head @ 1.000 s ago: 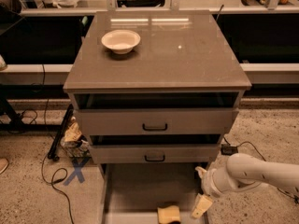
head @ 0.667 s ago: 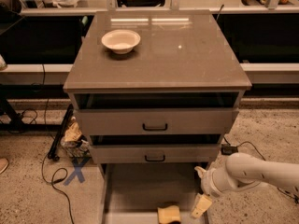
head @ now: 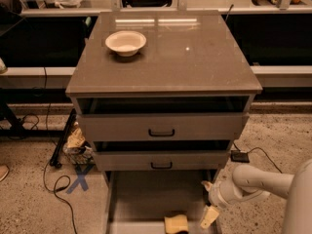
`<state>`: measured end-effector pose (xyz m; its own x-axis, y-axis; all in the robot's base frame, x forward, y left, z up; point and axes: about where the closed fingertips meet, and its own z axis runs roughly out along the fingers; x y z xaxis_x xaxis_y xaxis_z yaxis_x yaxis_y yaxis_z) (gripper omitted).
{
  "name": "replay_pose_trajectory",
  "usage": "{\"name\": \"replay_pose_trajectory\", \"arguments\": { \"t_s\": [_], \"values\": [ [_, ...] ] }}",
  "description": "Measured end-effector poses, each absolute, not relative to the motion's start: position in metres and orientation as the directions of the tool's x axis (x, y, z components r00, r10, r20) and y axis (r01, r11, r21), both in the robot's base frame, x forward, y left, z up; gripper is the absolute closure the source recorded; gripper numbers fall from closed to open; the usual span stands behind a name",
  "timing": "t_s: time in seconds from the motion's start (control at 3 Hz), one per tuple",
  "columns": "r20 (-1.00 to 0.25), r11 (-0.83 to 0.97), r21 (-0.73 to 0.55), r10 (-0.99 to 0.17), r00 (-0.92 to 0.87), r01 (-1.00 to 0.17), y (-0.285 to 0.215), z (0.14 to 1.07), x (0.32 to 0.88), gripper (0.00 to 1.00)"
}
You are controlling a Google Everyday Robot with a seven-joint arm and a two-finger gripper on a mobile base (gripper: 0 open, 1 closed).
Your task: Pick sponge from bottom drawer and place on counter
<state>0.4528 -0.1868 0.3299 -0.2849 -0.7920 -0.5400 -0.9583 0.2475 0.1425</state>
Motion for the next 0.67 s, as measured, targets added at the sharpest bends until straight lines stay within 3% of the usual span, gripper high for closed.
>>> {"name": "replay_pose_trajectory", "arguments": {
  "t_s": [0.67],
  "values": [
    [-0.613, 0.189, 0.175, -0.747, -0.258, -0.966, -0.177, 0.215, 0.469, 0.0]
  ]
}}
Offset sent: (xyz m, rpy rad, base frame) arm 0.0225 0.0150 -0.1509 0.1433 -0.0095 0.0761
